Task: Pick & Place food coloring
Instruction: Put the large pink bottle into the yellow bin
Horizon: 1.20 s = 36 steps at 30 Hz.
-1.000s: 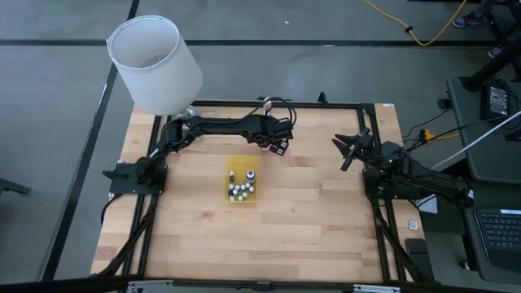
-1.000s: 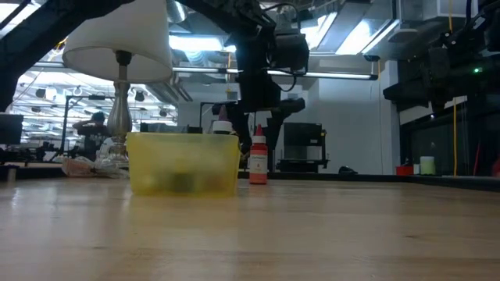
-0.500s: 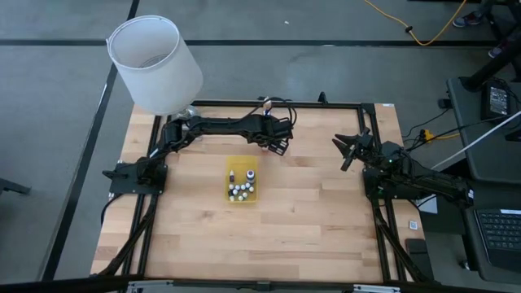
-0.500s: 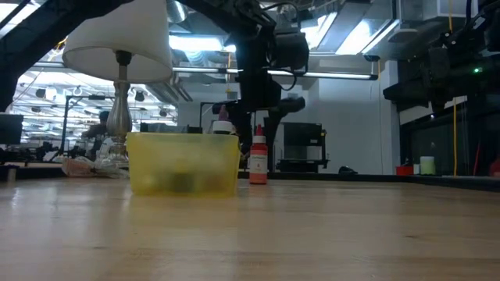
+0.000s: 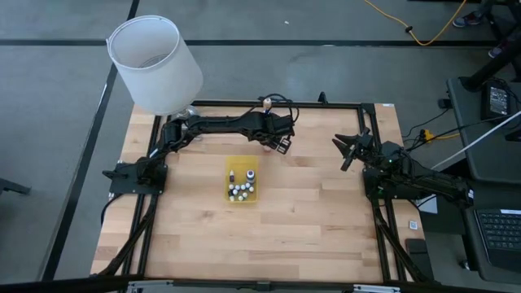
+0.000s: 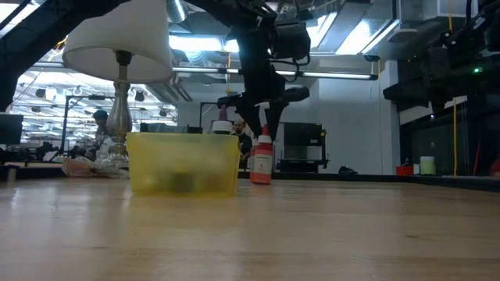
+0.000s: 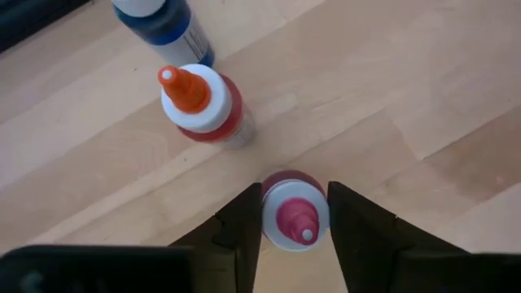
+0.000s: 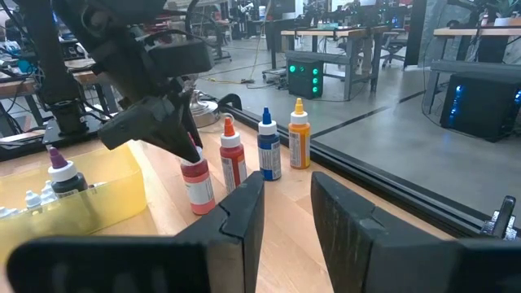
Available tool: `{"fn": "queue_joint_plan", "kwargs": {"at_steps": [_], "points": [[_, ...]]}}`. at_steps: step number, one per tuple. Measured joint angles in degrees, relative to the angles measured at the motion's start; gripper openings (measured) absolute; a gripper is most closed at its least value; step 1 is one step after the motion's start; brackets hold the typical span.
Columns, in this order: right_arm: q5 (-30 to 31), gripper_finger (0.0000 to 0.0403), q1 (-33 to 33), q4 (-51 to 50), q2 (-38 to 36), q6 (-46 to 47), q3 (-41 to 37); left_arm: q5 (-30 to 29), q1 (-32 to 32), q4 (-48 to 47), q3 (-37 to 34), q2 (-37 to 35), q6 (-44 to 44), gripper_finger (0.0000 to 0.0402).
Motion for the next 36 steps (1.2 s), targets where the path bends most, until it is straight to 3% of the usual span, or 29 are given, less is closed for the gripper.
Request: {"fn": "queue_joint_plan", "kwargs": {"at_steps": [4,17,27,36], "points": [[0.0,0.0106,-0.02,0.0,-0.02,0.0,-0.01,1.43,0.24,-0.24,0.0,-0.1,0.23,0.0121],[0.0,0.0106,-0.02,0.0,-0.02,-0.02,0.0,4.48,0.46,-0.64,0.0,-0.07,4.59,0.0153],[0.02,0.0106,0.0,0.0,-0.02,-0.02,0.0,4.12,0.79,-0.61,0.0,-0.07,4.66,0.0111],[0.0,0.0106,-0.01,0.0,-0.01,-0.01,0.0,7.97,0.9,-4.49,0.01,-0.83,6.59,0.0127]]}}
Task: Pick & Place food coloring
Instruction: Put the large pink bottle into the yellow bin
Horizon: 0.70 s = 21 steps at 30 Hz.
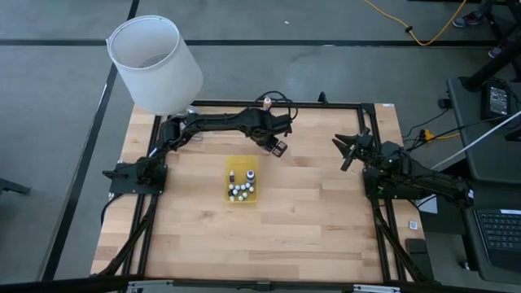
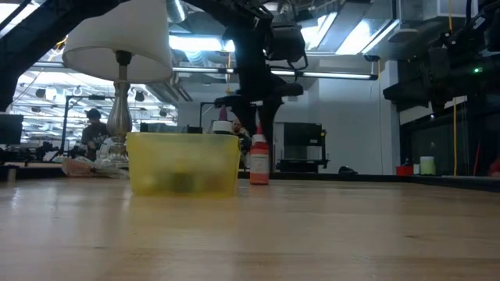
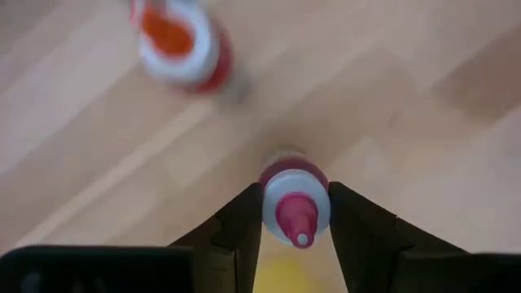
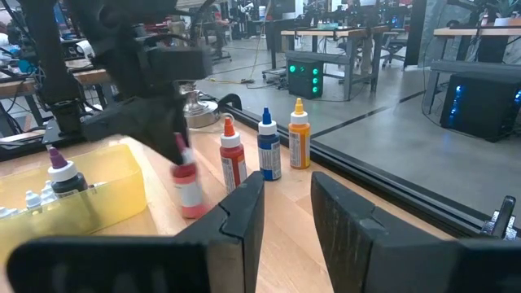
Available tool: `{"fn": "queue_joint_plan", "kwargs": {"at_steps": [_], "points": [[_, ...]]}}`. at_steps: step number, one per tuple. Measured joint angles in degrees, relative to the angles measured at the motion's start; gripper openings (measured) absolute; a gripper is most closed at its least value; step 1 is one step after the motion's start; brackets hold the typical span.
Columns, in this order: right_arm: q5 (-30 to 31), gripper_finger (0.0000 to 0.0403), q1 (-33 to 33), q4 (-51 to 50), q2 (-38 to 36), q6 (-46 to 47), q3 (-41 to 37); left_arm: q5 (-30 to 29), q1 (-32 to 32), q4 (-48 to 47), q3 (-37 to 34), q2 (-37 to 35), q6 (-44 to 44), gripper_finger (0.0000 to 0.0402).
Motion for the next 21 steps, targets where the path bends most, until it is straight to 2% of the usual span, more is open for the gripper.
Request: {"fn": "queue_joint_plan", "kwargs": {"at_steps": [7,14,21], "points": [[0.0,0.0106,0.0,0.0,-0.01,0.0,-0.01,1.71,-0.54,-3.25,-0.05,-4.69,4.49,0.0111],[0.0,0.0106,0.01,-0.02,0.0,0.01,-0.02,1.45,-1.89,-4.97,-0.08,-10.52,8.91,0.0122],[0.0,0.0106,-0.01,0.0,0.0,-0.01,0.0,-2.8,-4.8,-10.01,-0.07,-16.9,12.9,0.0113]]}}
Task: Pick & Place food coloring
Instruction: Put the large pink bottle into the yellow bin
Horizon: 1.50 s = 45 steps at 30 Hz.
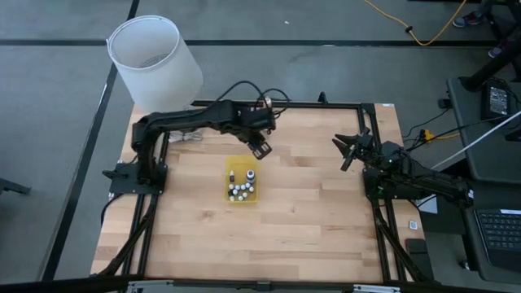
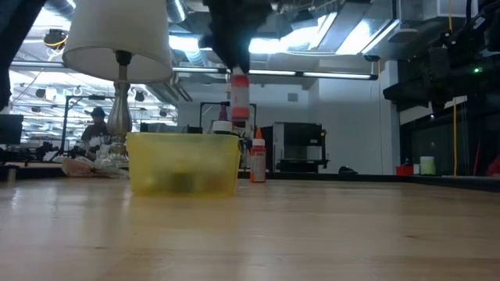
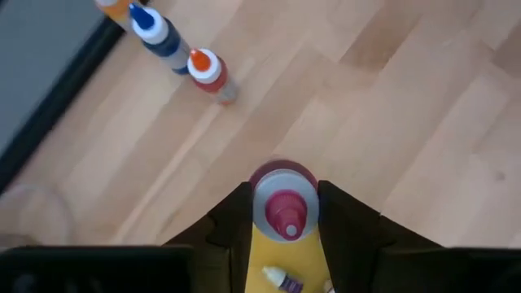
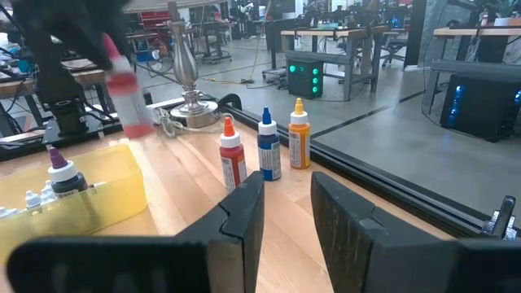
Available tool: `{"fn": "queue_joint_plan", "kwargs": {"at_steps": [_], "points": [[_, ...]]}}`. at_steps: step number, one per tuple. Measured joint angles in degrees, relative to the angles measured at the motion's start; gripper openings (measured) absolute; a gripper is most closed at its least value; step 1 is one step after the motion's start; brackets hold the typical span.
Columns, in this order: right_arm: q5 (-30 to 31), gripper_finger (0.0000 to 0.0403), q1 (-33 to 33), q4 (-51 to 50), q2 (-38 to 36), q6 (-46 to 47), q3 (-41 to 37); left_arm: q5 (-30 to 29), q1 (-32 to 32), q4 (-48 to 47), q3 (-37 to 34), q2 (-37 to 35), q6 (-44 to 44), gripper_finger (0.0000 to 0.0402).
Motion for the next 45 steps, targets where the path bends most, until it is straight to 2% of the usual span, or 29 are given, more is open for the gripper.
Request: {"fn": "queue_joint_plan", "kwargs": {"at_steps": [4,8,23,34,45], "points": [[0.0,0.0106,0.0,0.0,0.0,0.01,0.0,-3.99,-2.69,-3.67,0.01,-1.93,1.52,0.0122],[0.0,0.0106,0.02,0.0,-0.01,0.0,0.0,-5.73,-5.09,-2.89,-1.24,-3.79,2.98,0.0121],[0.0,0.0106,0.0,0.0,-0.01,0.01,-0.02,-6.66,-11.62,11.44,-28.37,-16.12,-0.91,0.0117],[0.0,0.0106,0.02,0.0,0.01,0.01,0.0,-6.5,-15.59,21.36,-39.33,-17.07,-2.59,0.0123],[0.0,0.0106,0.02,0.0,0.01,0.02,0.0,-5.18,-17.08,27.6,-44.26,-16.94,-3.97,0.0126]]}}
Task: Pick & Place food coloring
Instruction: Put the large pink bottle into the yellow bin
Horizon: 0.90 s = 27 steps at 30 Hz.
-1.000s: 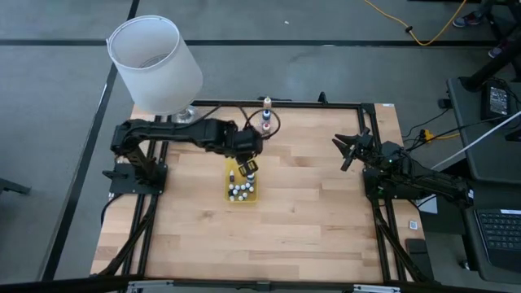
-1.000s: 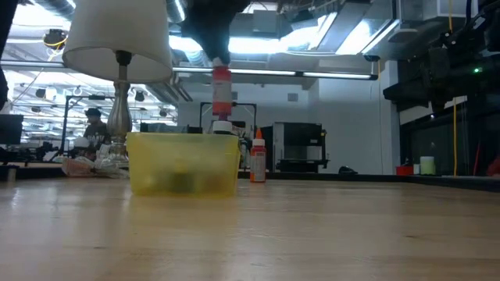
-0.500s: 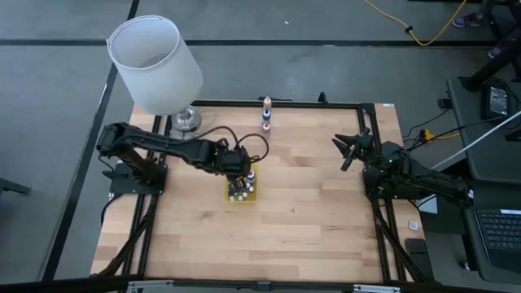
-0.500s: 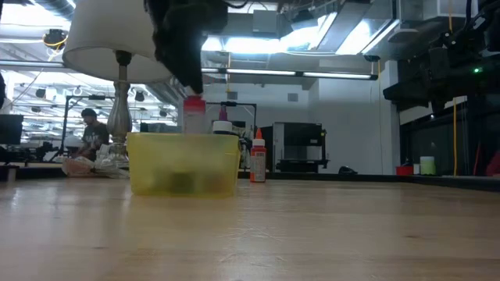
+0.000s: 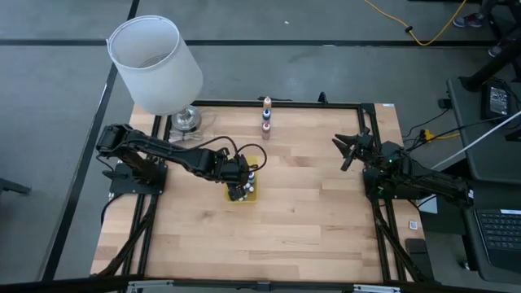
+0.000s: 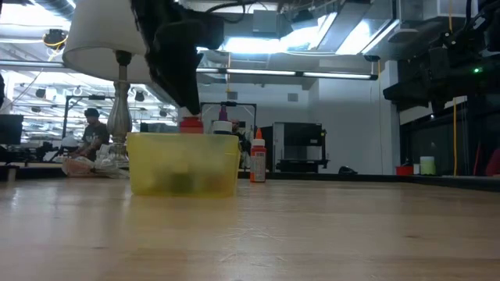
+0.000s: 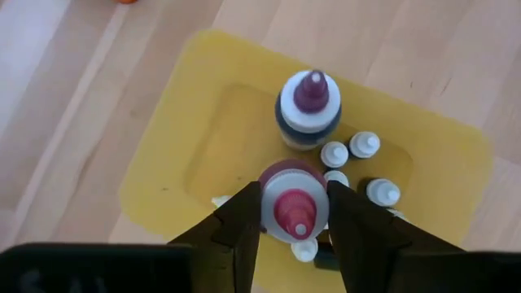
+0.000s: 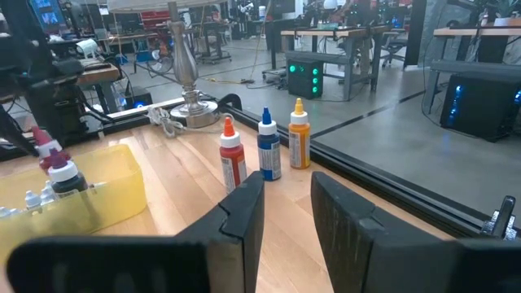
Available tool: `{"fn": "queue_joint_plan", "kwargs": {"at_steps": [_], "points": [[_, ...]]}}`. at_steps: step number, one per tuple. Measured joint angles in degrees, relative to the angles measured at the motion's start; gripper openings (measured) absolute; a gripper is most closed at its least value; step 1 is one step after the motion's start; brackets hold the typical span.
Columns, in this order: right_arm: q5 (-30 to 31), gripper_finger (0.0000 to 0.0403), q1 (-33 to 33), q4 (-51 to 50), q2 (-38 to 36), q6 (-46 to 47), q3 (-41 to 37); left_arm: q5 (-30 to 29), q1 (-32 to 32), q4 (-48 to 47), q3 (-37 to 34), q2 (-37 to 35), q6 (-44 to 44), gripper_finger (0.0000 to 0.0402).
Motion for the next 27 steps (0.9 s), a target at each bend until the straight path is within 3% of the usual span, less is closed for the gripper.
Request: {"fn": "queue_joint_plan", "kwargs": {"at_steps": [15,27], "points": [[0.0,0.0106,-0.01,0.0,0.0,-0.01,0.0,5.17,1.65,3.44,-2.32,0.02,5.03,0.015],[0.0,0.0106,0.0,0.0,0.0,-0.02,-0.02,5.21,3.68,1.47,-0.07,0.02,6.07,0.0166]]}}
